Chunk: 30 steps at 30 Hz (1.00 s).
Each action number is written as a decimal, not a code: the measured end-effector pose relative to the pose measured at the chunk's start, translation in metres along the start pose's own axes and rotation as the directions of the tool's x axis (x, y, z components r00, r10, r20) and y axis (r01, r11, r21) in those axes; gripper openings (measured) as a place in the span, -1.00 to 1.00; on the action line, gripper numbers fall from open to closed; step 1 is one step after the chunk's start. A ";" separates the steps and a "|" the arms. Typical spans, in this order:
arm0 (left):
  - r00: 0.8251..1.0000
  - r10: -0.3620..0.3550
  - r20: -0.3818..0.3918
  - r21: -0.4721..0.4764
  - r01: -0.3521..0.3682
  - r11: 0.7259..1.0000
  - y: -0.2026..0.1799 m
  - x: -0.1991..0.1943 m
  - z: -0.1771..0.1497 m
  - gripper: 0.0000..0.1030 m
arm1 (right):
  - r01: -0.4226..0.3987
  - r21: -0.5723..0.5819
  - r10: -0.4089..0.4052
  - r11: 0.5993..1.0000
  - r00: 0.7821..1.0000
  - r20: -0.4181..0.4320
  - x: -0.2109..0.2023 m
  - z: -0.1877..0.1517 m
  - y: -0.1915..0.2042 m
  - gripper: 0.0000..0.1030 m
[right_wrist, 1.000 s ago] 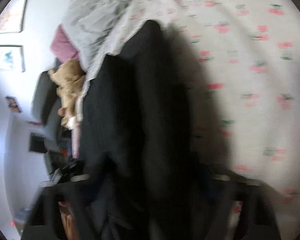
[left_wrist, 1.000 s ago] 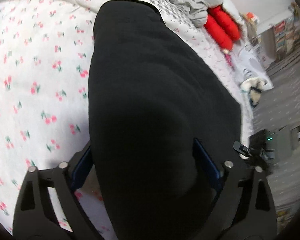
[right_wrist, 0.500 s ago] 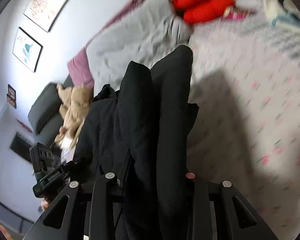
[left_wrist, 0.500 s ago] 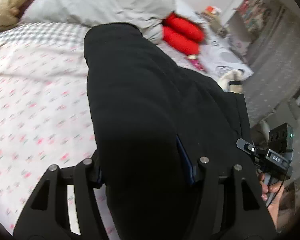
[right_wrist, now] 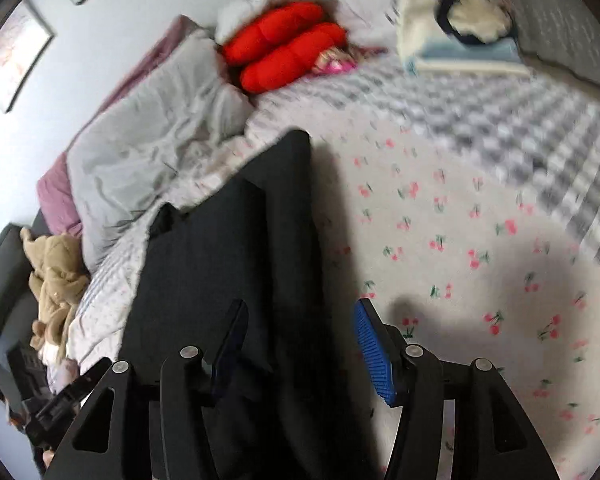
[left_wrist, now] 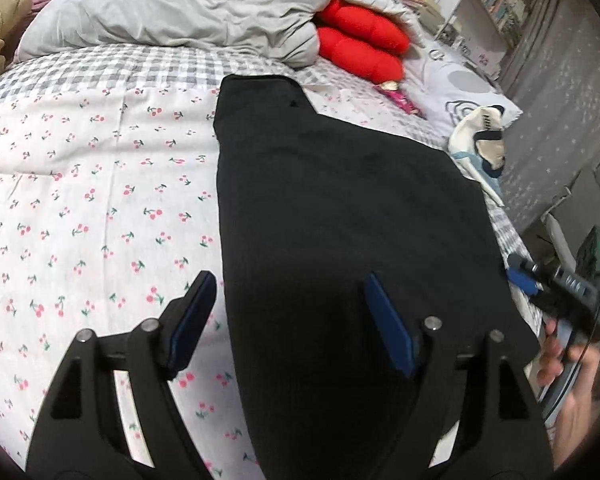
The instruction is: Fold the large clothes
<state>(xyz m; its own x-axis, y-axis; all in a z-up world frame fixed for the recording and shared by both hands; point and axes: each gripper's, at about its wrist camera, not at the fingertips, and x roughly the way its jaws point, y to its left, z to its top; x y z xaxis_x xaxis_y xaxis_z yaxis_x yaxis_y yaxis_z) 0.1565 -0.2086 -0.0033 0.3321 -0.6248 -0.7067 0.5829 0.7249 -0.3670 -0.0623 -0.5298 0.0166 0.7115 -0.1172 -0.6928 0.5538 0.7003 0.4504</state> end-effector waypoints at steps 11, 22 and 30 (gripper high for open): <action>0.995 -0.092 0.029 0.014 0.092 0.996 -0.021 -0.033 -0.044 0.25 | -0.022 -0.025 0.014 0.999 0.958 -0.285 -0.003 -0.050 0.017 0.11; 0.998 -0.043 0.038 0.026 0.042 0.999 -0.024 -0.027 -0.055 0.07 | -0.022 0.021 0.027 1.000 0.952 -0.303 0.002 -0.060 0.014 -0.43; 1.000 0.008 0.012 0.103 -0.009 0.995 -0.043 -0.022 -0.068 0.17 | 0.195 -0.267 -0.256 0.944 0.942 -0.217 0.013 -0.071 0.030 -0.24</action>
<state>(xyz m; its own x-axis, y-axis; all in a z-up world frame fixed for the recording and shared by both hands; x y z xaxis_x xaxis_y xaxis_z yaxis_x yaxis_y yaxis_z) 0.0739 -0.2065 -0.0134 0.3453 -0.6224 -0.7024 0.6532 0.6968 -0.2963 -0.0668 -0.4604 -0.0185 0.4346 -0.1365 -0.8902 0.5461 0.8259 0.1400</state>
